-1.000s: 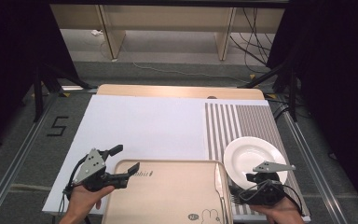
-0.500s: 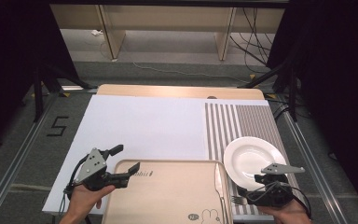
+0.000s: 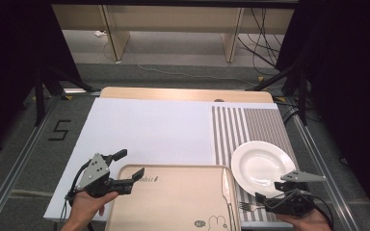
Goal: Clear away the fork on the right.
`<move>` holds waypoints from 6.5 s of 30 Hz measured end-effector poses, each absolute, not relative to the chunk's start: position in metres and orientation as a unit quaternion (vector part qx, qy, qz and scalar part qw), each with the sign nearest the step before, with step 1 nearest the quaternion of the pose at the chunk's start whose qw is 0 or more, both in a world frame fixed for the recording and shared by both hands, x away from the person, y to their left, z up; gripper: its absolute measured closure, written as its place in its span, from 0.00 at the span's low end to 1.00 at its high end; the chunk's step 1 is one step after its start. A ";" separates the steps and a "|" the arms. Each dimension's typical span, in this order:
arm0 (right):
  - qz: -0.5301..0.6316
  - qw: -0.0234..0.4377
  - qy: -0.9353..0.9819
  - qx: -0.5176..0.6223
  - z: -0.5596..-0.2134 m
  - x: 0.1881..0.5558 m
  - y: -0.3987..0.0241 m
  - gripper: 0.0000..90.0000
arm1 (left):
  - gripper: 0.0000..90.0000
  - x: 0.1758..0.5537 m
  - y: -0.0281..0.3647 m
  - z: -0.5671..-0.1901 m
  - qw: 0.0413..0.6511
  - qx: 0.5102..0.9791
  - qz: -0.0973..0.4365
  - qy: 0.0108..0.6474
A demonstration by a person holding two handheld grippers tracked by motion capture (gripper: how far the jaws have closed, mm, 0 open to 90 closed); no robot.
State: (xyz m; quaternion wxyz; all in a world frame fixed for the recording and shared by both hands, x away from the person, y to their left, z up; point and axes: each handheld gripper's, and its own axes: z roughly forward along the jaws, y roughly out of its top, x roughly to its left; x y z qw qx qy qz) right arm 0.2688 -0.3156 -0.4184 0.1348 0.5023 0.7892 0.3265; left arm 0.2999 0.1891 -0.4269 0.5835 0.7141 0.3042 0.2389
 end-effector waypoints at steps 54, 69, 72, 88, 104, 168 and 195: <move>0.216 0.096 0.802 0.548 -0.447 0.271 -0.355 0.20 | 0.19 0.300 0.188 -0.427 0.580 0.717 0.239 0.304; 0.205 0.070 0.805 0.552 -0.454 0.275 -0.346 0.21 | 0.19 0.302 0.188 -0.428 0.584 0.715 0.238 0.303; 0.204 0.074 0.822 0.526 -0.457 0.276 -0.347 0.22 | 0.19 0.302 0.188 -0.428 0.584 0.715 0.238 0.303; 0.197 0.069 0.829 0.519 -0.461 0.278 -0.338 0.24 | 0.19 0.301 0.188 -0.428 0.580 0.717 0.239 0.305; 0.148 0.080 0.843 0.511 -0.457 0.272 -0.325 0.42 | 0.19 0.301 0.188 -0.428 0.579 0.718 0.239 0.304; 0.054 0.068 0.937 0.338 -0.450 0.277 -0.300 0.94 | 0.19 0.302 0.188 -0.428 0.578 0.719 0.239 0.304; 0.140 0.053 0.939 0.308 -0.437 0.273 -0.286 0.94 | 0.19 0.302 0.188 -0.428 0.579 0.718 0.239 0.304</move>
